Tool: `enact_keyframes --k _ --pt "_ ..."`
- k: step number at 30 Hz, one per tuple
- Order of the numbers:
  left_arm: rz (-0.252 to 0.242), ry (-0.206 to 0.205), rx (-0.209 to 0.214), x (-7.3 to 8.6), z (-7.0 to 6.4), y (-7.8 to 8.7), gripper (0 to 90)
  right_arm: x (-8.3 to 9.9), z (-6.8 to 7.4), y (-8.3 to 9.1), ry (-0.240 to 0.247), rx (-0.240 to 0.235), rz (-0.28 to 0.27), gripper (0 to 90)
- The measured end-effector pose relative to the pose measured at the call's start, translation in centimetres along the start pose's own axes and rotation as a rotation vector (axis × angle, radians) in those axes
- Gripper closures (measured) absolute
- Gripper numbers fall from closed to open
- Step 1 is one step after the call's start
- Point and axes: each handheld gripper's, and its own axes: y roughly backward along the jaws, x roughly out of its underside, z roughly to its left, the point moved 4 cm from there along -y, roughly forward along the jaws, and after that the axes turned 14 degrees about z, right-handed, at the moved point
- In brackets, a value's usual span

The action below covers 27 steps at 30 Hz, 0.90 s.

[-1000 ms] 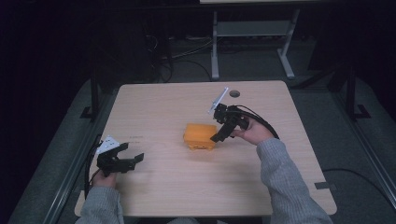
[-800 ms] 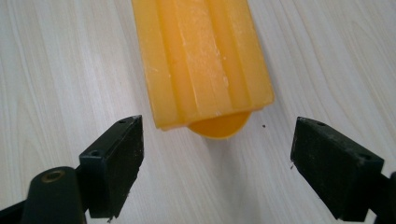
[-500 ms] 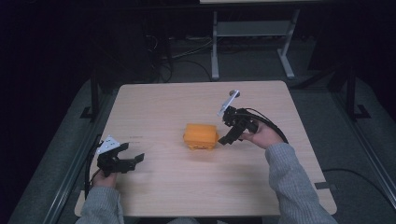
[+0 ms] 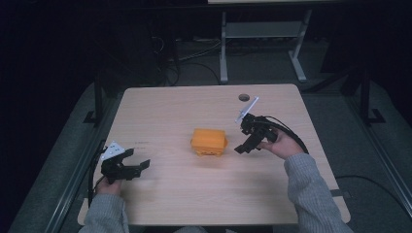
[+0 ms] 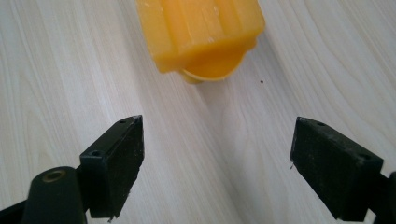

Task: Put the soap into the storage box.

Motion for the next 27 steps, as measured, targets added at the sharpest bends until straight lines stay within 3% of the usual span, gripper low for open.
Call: enact_keyframes --k 27 --pt "0.005 -0.003 0.001 0.0 -0.1 -0.1 13.8 3.8 -0.1 0.2 -0.060 -0.003 -0.013 17.1"
